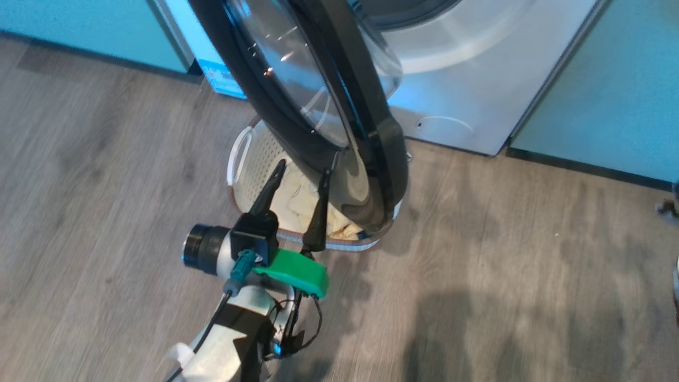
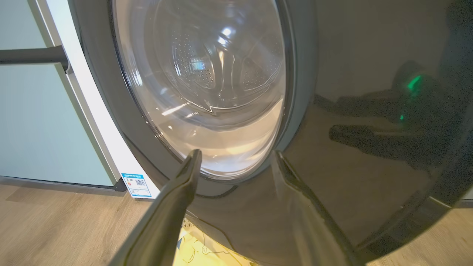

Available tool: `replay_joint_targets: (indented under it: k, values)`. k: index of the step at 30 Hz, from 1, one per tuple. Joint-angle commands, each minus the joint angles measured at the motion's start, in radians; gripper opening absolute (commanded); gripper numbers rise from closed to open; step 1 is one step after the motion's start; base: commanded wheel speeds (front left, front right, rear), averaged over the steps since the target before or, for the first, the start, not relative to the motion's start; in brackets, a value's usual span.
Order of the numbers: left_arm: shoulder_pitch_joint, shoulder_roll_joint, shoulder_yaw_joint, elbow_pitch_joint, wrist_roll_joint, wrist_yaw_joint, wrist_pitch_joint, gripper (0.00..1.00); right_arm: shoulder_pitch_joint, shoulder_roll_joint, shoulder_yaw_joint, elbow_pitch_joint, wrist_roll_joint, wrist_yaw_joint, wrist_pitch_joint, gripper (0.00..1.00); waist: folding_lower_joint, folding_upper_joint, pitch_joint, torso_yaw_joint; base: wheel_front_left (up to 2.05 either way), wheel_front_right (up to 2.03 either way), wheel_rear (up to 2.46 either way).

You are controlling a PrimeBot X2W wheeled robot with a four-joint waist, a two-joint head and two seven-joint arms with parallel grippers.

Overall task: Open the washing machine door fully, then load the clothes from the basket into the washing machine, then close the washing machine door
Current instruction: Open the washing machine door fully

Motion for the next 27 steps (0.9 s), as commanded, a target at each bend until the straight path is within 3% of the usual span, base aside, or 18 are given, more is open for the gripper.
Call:
replay_joint_targets:
  k: [1, 6, 14, 19, 27]
  values:
    - [-0.003, 0.011, 0.042, -0.027, 0.011, -0.001, -0.007, 1.0, 0.008, -0.011, 0.009, -0.039, -0.013, -0.003, -0.014, 1.0, 0.0, -0.0001, -0.013, -0.011, 0.0, 0.0, 0.0]
    - [0.02, 0.012, 0.063, -0.016, 0.021, -0.016, -0.007, 1.0, 0.12, -0.027, -0.047, -0.075, -0.266, -0.003, -0.048, 1.0, 0.0, -0.0001, -0.043, -0.034, 0.0, 0.0, 0.0]
    - [0.062, 0.012, 0.09, -0.001, 0.026, -0.034, -0.007, 1.0, 0.329, 0.086, -0.163, -0.229, -0.607, -0.003, -0.05, 1.0, 0.0, -0.0001, -0.102, -0.059, 0.0, 0.0, 0.0]
    - [0.094, 0.012, 0.1, 0.005, 0.026, -0.04, -0.007, 1.0, 0.449, 0.125, -0.175, -0.283, -0.729, -0.003, -0.05, 1.0, 0.0, -0.0001, -0.141, -0.072, 0.0, 0.0, 0.0]
    - [0.138, 0.012, 0.111, 0.015, 0.026, -0.052, -0.007, 1.0, 0.584, 0.157, -0.167, -0.341, -0.816, -0.003, -0.05, 1.0, 0.0, -0.0001, -0.195, -0.09, 0.0, 0.0, 0.0]
